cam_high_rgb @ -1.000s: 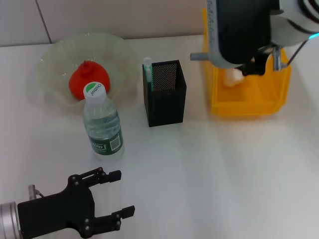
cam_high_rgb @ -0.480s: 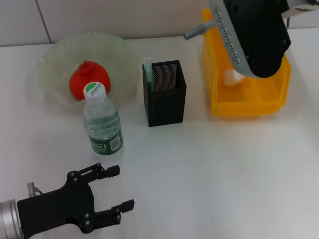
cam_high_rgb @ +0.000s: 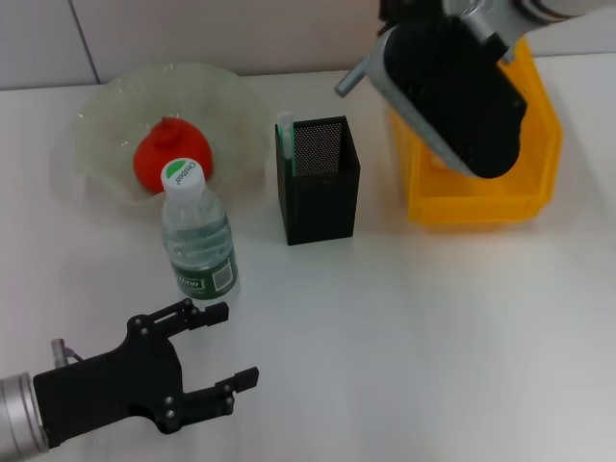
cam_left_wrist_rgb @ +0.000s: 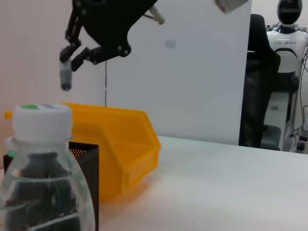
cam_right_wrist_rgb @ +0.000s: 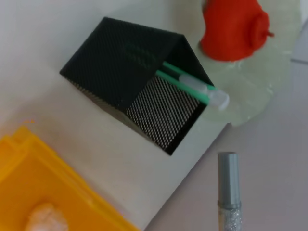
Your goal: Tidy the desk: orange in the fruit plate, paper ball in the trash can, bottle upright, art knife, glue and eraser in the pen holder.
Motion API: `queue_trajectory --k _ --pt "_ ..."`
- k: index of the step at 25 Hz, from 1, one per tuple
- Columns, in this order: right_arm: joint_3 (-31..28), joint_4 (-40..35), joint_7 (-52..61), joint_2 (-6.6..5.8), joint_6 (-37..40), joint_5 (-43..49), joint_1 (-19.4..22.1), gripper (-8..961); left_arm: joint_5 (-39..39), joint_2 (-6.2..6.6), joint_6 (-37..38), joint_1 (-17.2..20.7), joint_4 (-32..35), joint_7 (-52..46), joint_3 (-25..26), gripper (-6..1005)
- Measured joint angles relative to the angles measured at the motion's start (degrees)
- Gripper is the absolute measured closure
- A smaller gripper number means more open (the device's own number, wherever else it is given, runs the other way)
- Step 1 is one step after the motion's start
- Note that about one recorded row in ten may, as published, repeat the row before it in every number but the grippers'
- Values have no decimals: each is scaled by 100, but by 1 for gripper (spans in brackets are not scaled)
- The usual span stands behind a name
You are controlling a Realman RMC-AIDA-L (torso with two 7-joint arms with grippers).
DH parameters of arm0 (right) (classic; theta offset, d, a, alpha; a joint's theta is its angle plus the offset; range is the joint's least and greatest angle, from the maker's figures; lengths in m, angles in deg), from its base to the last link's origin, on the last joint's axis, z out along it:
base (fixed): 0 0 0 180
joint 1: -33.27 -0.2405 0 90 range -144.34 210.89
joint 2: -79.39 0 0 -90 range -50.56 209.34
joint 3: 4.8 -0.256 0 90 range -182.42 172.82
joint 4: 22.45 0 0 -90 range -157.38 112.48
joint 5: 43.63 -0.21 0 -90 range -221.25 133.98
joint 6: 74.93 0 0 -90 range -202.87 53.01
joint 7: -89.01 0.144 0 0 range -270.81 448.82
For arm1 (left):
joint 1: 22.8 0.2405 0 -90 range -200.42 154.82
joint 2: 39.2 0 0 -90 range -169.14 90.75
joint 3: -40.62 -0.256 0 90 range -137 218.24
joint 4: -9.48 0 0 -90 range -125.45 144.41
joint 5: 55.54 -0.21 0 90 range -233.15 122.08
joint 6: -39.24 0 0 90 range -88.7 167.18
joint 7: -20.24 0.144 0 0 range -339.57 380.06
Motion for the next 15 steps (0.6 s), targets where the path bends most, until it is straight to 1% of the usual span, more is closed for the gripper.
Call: queue_trajectory --k 6,15 --pt "364 597 -397 -20 -589 0 -217 842 200 -8 37 -50 -347 318 0 217" --pt "659 1025 -802 -38 -772 -2 -398 833 279 -9 43 -34 -419 352 0 217"
